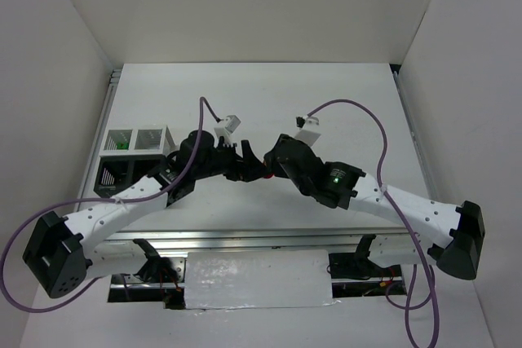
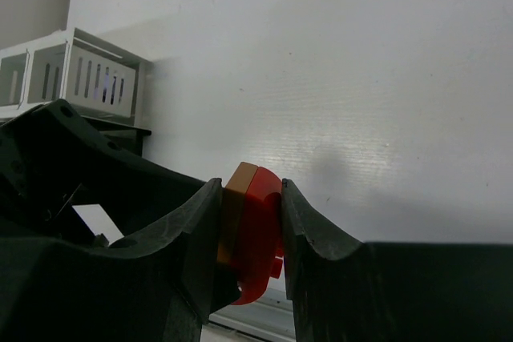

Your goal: Sort the legos into containers by color

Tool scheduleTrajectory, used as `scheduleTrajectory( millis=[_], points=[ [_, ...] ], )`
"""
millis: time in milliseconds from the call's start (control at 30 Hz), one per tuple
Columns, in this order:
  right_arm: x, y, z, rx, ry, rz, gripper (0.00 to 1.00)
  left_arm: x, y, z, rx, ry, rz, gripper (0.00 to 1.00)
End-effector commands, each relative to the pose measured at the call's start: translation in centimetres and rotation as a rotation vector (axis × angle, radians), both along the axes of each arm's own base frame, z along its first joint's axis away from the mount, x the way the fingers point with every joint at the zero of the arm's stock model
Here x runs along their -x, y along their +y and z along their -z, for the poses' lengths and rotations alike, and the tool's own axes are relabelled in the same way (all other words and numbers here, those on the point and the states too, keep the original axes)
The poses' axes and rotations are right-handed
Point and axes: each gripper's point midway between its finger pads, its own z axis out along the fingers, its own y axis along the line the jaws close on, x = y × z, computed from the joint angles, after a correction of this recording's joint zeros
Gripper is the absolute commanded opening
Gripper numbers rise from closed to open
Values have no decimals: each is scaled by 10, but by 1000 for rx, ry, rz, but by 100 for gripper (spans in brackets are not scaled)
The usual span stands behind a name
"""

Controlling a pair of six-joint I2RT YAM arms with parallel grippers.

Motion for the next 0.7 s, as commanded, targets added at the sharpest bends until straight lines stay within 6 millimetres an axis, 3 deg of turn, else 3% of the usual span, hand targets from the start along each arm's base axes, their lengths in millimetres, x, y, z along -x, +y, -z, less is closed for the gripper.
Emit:
scheduleTrajectory(
  millis=[0, 67, 200, 233, 267, 333, 367, 433, 500, 533, 600, 633, 667],
  points=[
    [2, 0, -12, -14, -31, 7, 0, -7, -13, -22, 75, -49, 0, 76],
    [4, 1, -15, -29, -34, 1, 0, -7, -17, -19, 74, -43, 15, 64],
    [5, 2, -21, -56, -39, 4, 0, -3, -25, -17, 87, -36, 51, 52],
    [5, 3, -22, -60, -40, 1, 0, 0, -27, -18, 94, -43, 74, 46],
    [6, 5, -23, -68, -42, -6, 0, 1, -30, -20, 107, -54, 88, 29],
    [7, 8, -23, -79, -38, -17, 0, 6, -35, -26, 129, -68, 128, 17],
    [7, 10, -24, -87, -39, -26, 1, 8, -35, -28, 140, -76, 140, 5],
    [9, 14, -23, -98, -35, -49, 4, 10, -36, -34, 163, -98, 153, 0],
    [14, 20, -27, -120, -49, -113, 57, 11, -33, -37, 159, -119, 151, 0],
    [16, 22, -26, -126, -52, -143, 76, 10, -32, -38, 152, -127, 144, 0],
    [13, 13, -33, -158, -81, -175, 94, 10, -27, -41, 133, -158, 134, 0],
    [23, 13, -47, -217, -94, -255, 95, 11, -25, -41, 121, -164, 135, 0],
    [23, 10, -44, -235, -123, -297, 95, 14, -22, -47, 127, -186, 140, 0]
  ],
)
